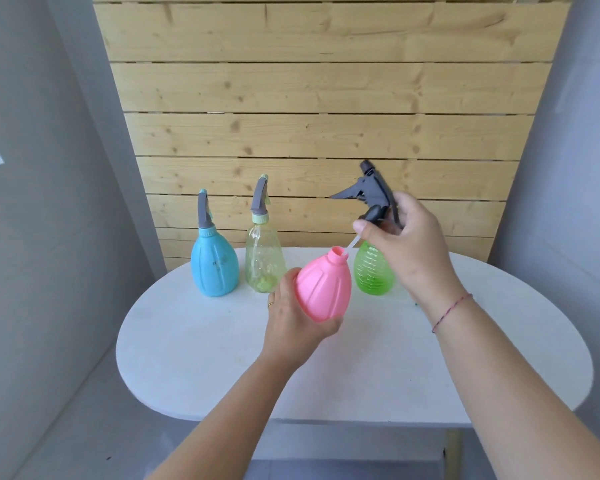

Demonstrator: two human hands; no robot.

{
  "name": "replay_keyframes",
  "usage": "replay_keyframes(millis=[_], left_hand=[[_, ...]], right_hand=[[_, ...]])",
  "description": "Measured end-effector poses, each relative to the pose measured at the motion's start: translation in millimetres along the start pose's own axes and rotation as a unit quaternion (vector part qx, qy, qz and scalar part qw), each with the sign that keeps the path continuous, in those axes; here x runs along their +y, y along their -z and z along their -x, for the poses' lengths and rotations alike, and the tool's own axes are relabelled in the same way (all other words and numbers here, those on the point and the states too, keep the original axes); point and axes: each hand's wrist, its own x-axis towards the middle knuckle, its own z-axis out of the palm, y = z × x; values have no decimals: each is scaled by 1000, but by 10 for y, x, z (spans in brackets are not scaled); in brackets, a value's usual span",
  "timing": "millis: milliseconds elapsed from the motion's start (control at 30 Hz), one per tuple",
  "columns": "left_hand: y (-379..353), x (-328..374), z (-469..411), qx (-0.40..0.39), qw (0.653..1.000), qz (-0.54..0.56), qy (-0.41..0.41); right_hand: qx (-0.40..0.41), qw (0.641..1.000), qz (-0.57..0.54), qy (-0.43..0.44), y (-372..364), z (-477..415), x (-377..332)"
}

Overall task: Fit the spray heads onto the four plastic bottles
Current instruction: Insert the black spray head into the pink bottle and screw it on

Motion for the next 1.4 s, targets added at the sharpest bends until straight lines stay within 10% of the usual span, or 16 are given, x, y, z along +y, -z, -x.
replay_keyframes(millis=[467,767,1233,1400], left_hand=[[168,187,13,-176,973,144,27],[516,176,21,-468,857,207,65],[121,335,74,-224,950,194,95],[166,380,44,-322,891,288,138]], right_hand=[[-148,982,-104,-53,65,62,242],[-366,919,-106,-105,363,54,269],[22,985,-56,-162,-147,150,300],[-84,962,-178,-191,-53,161,266]])
